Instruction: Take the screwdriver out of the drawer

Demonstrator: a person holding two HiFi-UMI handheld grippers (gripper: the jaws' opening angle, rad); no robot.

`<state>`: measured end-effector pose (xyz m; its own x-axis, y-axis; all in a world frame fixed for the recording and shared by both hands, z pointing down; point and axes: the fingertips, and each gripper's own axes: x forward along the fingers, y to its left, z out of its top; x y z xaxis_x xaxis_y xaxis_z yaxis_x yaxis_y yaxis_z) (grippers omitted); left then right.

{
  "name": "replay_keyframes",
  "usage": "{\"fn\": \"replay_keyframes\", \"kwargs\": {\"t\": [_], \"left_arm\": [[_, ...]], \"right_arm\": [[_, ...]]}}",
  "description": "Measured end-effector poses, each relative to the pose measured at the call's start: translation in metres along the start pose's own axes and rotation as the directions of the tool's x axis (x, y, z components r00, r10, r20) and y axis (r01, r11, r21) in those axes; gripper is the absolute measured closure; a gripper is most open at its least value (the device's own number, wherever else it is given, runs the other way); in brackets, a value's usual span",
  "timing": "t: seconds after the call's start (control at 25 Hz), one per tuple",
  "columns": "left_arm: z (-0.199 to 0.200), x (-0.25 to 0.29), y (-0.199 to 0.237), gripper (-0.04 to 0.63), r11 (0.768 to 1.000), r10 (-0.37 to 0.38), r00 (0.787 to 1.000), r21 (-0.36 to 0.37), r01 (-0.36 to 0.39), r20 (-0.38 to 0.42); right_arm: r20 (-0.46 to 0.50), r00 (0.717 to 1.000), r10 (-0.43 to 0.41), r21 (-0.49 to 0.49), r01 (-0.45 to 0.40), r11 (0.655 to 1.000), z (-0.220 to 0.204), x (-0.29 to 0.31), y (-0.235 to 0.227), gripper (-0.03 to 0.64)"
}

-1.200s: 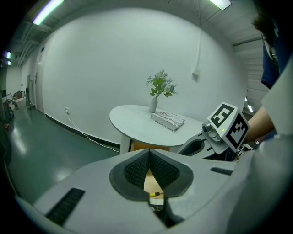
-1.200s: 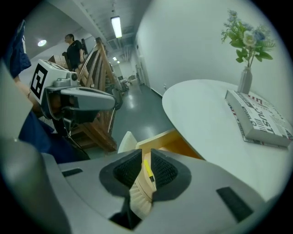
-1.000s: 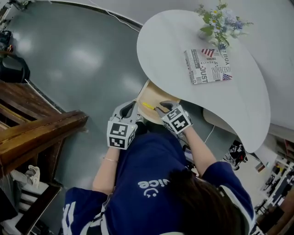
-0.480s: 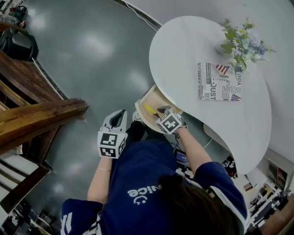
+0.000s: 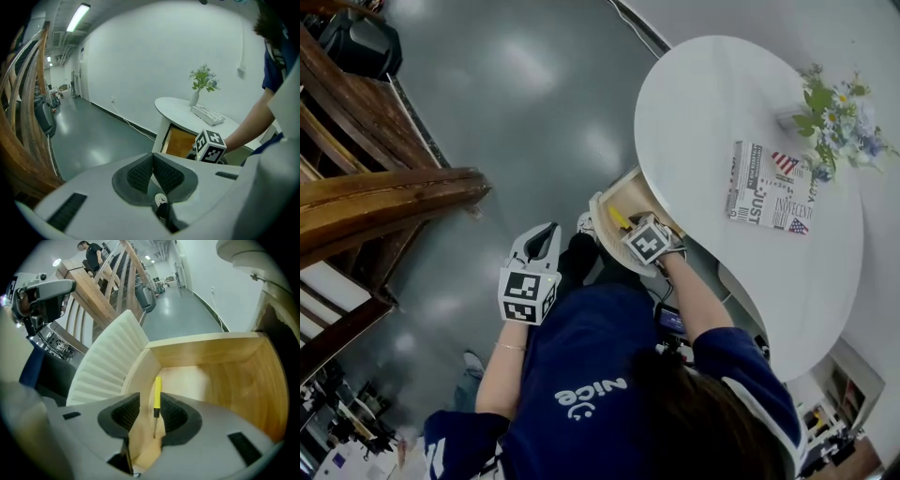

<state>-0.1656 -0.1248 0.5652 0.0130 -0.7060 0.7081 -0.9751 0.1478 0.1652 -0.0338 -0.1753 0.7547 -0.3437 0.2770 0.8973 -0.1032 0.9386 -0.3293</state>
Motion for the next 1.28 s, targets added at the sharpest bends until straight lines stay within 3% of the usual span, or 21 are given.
{"fn": "replay_keyframes", "kwargs": {"t": [0.24, 0.6, 0.8, 0.96, 1.28], "left_arm": [[-0.015, -0.004, -0.006, 0.592, 1.000, 0.003, 1.000, -0.009, -0.004, -0.014], [-0.049, -0.007, -0.004, 0.592, 0.997, 0.030, 0.998, -0.071, -0.034, -0.058], [-0.063, -0.010, -0.002, 0.592, 0.995, 0.042, 0.996, -0.090, -0.050, -0.083], [-0.071, -0.010, -0.002, 0.592, 0.994, 0.050, 0.994, -0.089, -0.059, -0.099], [-0.084, -0.016, 0.002, 0.592, 0.993, 0.066, 0.989, -0.084, -0.077, -0.131]], "right_arm": [[-0.031, 0.999, 0.014, -0.043, -0.015, 0.999, 0.000, 0.018, 0.003, 0.469], [-0.119, 0.992, 0.041, 0.003, -0.040, 0.999, -0.024, 0.046, -0.007, 0.454], [-0.113, 0.992, 0.052, -0.049, -0.058, 0.997, -0.018, 0.059, -0.012, 0.451], [-0.168, 0.984, 0.057, -0.030, -0.063, 0.998, -0.030, 0.066, -0.015, 0.451], [-0.154, 0.987, 0.047, -0.084, -0.060, 0.995, -0.024, 0.079, -0.017, 0.454]]}}
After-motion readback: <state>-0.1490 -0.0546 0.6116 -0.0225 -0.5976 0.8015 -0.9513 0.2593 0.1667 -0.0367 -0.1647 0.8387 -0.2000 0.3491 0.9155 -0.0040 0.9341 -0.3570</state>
